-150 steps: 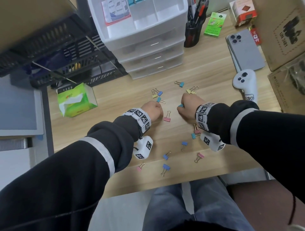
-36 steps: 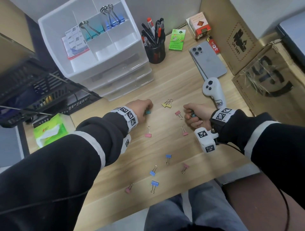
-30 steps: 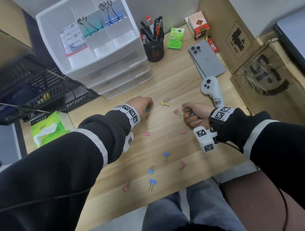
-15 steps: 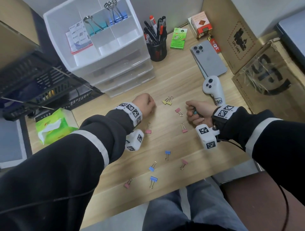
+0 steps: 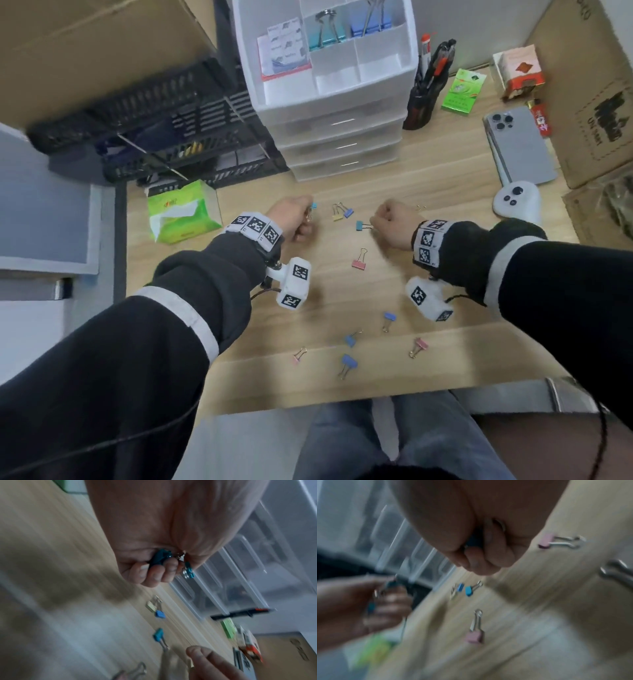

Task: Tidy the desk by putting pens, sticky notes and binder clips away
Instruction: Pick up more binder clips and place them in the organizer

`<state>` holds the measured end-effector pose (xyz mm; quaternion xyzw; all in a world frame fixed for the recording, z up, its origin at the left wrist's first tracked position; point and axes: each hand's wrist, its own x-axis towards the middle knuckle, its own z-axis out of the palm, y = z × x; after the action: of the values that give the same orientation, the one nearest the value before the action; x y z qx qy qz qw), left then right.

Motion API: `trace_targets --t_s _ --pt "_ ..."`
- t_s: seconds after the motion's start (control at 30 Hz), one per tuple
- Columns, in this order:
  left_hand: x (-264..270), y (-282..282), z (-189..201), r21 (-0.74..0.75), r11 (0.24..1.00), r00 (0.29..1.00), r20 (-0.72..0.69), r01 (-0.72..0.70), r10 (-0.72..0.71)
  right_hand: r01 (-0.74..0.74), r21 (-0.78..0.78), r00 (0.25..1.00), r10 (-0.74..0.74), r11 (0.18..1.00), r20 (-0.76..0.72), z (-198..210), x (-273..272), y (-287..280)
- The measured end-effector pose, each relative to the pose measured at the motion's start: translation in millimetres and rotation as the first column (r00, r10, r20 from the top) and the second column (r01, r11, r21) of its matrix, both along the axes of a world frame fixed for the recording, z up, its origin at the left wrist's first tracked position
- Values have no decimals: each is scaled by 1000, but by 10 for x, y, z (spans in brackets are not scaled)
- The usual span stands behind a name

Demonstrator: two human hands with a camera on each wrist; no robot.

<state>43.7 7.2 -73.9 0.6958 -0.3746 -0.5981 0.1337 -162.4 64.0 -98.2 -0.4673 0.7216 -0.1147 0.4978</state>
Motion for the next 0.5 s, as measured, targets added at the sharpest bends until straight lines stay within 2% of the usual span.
trace_targets --t_s 0.13,0.27,0.33,0.47,0.5 --pt "462 145 27 59 997 999 6 -42 42 -247 21 951 246 969 -185 -108 259 -93" --pt "786 261 36 97 995 992 125 17 -29 -399 122 832 414 909 -369 -220 407 -189" --pt "888 313 2 111 992 984 161 53 -71 -433 139 778 447 891 -442 -267 443 -210" --pt "992 387 -88 158 987 993 107 41 -59 -523 163 681 525 836 -510 -336 452 -261" --pt "982 391 -92 162 986 994 96 32 -48 -507 167 703 518 845 -487 -325 453 -268"
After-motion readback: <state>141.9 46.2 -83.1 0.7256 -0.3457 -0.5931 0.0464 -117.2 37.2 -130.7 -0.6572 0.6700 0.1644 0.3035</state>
